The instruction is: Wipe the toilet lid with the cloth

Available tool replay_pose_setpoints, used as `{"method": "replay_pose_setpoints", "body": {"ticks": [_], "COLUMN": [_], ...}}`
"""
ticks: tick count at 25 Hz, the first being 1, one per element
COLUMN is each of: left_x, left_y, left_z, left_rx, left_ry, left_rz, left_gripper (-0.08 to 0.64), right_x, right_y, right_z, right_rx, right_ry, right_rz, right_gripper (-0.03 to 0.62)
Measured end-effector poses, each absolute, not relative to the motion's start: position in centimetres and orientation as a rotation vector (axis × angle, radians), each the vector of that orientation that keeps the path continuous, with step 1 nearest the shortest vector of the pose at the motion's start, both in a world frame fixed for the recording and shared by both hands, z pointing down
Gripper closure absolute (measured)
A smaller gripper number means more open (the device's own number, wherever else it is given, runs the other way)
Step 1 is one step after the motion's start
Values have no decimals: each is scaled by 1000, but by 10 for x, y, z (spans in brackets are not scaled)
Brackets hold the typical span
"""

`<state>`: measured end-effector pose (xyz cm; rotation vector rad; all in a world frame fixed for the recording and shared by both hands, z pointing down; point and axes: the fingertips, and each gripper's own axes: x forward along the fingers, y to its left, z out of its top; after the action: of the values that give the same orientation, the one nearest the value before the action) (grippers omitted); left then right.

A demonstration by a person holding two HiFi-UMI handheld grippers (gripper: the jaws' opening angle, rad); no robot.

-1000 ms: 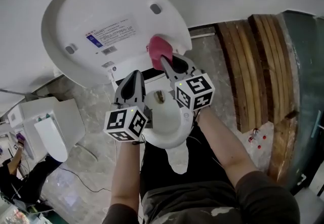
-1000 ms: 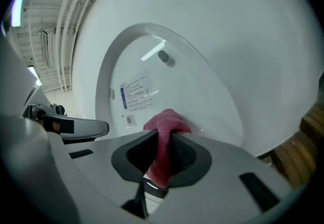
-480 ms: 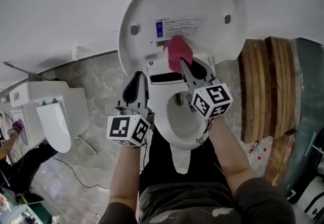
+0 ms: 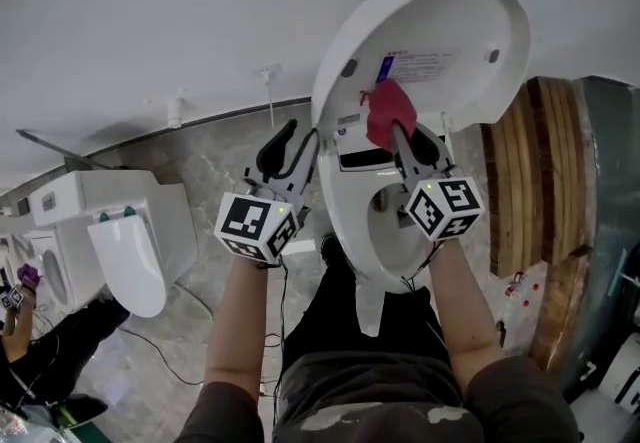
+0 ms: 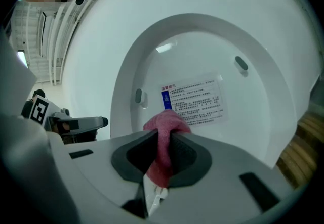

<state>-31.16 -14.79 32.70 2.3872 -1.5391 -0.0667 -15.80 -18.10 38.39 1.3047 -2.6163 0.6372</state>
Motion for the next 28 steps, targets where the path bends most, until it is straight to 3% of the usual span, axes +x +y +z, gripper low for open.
{"method": "replay_pose_setpoints", "body": {"ticks": [3, 6, 28], "left_x": [-303, -295, -272], "left_y": [-160, -172, -173], "left_z": [329, 334, 337], "left_rx": [2462, 2505, 2423], "left_ry": [-1392, -1283, -1286], "left_rz": [-50, -42, 10], "left_gripper": [303, 232, 230], "right_x": [-161, -158, -102], "right_y": [-174, -170, -118], "right_z": [376, 372, 382], "right_rx": [1299, 1290, 1293], "right_ry": [-2611, -2601, -2632], "right_rz": [605, 568, 612], "right_gripper": [543, 543, 543]}}
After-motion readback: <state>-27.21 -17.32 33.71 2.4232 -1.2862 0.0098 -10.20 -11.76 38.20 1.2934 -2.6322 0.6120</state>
